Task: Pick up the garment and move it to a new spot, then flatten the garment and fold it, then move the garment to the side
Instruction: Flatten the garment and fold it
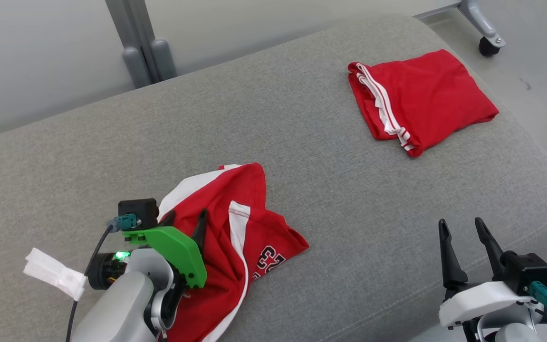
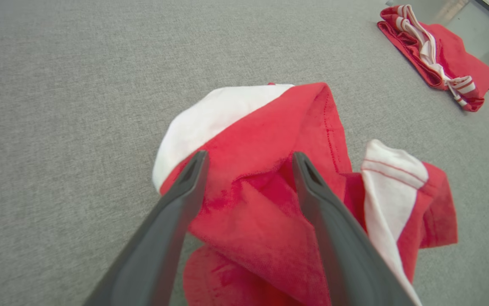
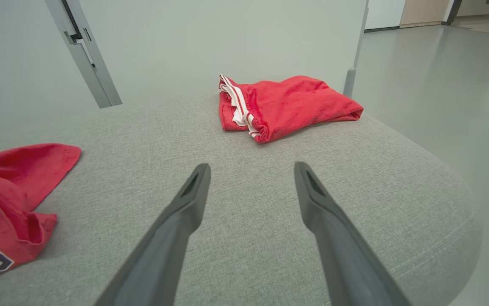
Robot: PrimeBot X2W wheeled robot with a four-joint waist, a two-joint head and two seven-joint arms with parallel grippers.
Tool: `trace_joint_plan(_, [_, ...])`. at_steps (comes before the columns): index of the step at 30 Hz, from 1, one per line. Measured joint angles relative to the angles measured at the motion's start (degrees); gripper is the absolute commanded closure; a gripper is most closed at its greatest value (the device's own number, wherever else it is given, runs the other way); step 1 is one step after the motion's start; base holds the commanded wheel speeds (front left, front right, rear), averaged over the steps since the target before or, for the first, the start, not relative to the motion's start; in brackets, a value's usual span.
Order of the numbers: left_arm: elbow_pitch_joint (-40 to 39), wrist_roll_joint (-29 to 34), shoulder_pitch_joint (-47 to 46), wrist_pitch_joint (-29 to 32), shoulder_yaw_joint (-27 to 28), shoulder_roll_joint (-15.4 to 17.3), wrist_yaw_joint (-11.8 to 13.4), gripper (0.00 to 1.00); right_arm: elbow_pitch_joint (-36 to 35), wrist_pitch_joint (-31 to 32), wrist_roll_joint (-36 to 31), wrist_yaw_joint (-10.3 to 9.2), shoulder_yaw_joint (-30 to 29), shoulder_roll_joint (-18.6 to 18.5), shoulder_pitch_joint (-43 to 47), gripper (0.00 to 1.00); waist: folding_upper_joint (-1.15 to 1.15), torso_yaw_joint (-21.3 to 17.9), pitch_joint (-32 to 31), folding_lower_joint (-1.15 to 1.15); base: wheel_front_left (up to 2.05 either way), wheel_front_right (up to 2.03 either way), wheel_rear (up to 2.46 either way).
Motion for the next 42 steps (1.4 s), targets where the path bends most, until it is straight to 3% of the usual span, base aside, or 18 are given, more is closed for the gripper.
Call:
trace_joint_plan(2, [1.6,-0.3,-0.4,-0.6,-0.1,-0.4,-1.3,1.0,0.0,0.0,0.2,0.01,-0.3,0.0,0.0,0.0,0.0,-0.5,0.1,0.0,0.0,0.0,0.0])
trace_joint_plan(5, [3.0,-0.6,-0.5,-1.3,-0.9,-1.2,-3.5,1.0,-0.1,0.0,0.2,0.01,-1.1,0.0,0.4,0.0,0.0,-0.8,0.1,0.0,0.0,0.0,0.0])
trace_joint_plan(10, [4.1,-0.6,-0.4,-2.4,-1.3,-1.3,-4.9,1.0,-0.1,0.0,0.2,0.0,-1.7,0.0,0.5,0.0,0.0,-0.1,0.0,0.0,0.0,0.0,0.0])
trace_joint_plan(15, [3.8,0.5,-0.3,-5.4,-1.7,-0.7,-5.1,1.0,-0.1,0.0,0.3,0.01,-1.4,0.0,0.3,0.0,0.0,0.6,-0.3,0.0,0.0,0.0,0.0])
trace_joint_plan(19, [-1.3,1.4,0.9,-7.8,-2.1,-0.5,-4.6,1.0,0.0,0.0,0.3,0.0,-1.6,0.0,0.4,0.0,0.0,0.7,-1.0,0.0,0.0,0.0,0.0])
trace_joint_plan(24, [-12.4,3.1,4.7,-7.9,-3.8,0.7,-2.9,1.0,-0.2,0.0,0.2,0.0,-2.6,0.0,1.6,0.0,0.0,1.1,-1.6,0.0,0.0,0.0,0.0])
trace_joint_plan(33, [-37.0,5.6,8.5,-3.5,-4.7,5.5,3.5,1.0,-0.2,0.0,0.1,0.0,-2.8,0.0,1.8,0.0,0.0,0.5,-2.7,0.0,0.0,0.0,0.0])
trace_joint_plan(37, [-40.2,6.1,8.9,-1.9,-4.1,6.7,5.3,1.0,-0.2,0.0,0.1,0.01,-2.9,0.0,2.0,0.0,0.0,-0.1,-3.0,0.0,0.0,0.0,0.0])
trace_joint_plan(42, [-37.2,4.9,7.6,-1.6,-1.1,7.7,5.9,1.0,-0.2,0.0,0.1,0.0,-2.6,0.0,2.3,0.0,0.0,-0.6,-2.5,0.0,0.0,0.0,0.0])
